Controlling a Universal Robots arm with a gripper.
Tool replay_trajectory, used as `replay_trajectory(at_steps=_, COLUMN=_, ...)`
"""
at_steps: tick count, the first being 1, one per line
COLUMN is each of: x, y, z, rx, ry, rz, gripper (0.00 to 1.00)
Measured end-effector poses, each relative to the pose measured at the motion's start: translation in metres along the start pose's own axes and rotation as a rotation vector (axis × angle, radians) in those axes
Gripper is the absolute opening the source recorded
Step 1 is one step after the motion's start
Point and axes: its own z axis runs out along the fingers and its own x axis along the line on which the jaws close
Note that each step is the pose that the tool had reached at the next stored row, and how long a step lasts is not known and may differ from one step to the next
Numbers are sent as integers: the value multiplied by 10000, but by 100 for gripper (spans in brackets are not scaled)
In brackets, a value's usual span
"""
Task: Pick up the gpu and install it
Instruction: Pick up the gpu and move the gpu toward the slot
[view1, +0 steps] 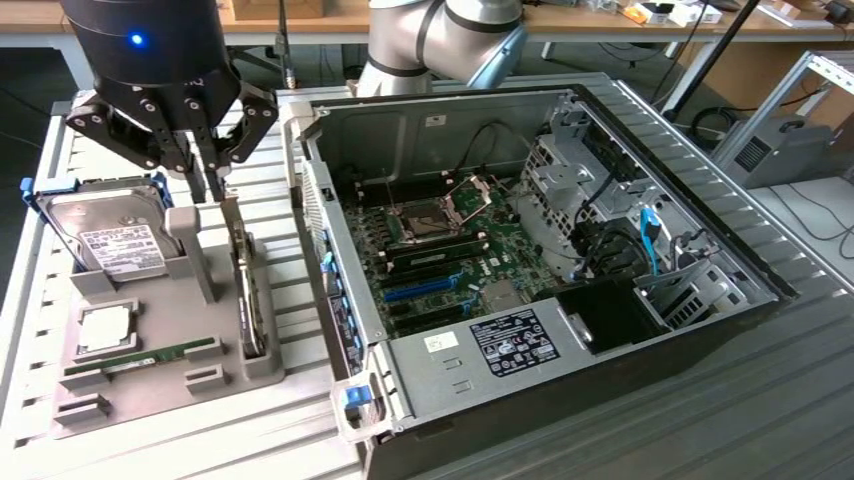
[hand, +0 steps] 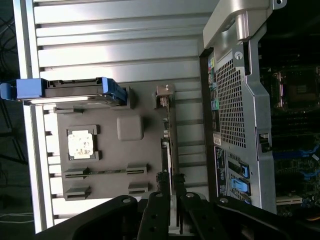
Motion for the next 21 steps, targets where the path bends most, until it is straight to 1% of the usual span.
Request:
replay_trajectory(at_steps=1, x=0, y=0, z=0, rx=0, ry=0, rz=0, gripper=17)
replay_trajectory(at_steps=6, x=0, y=0, z=0, rx=0, ry=-1, rz=0, gripper=47)
replay_trajectory(at_steps=9, x=0, y=0, z=0, rx=0, ry=0, rz=0, gripper=47)
replay_trajectory(at_steps=10, x=0, y=0, z=0, rx=0, ry=0, rz=0, gripper=54)
replay_trajectory(at_steps=13, x=1, y=-1, z=13, rx=-3, ry=-3, rz=0, gripper=54)
replay_trajectory(at_steps=16, x=3, y=-5, z=99, rx=-1, ry=-1, rz=0, gripper=54)
replay_trajectory(at_steps=19, x=4, y=-7, z=161, rx=-1, ry=-1, rz=0, gripper=54)
replay_trajectory(at_steps=21, x=6, y=-11, z=233, rx=0, ry=0, rz=0, gripper=54)
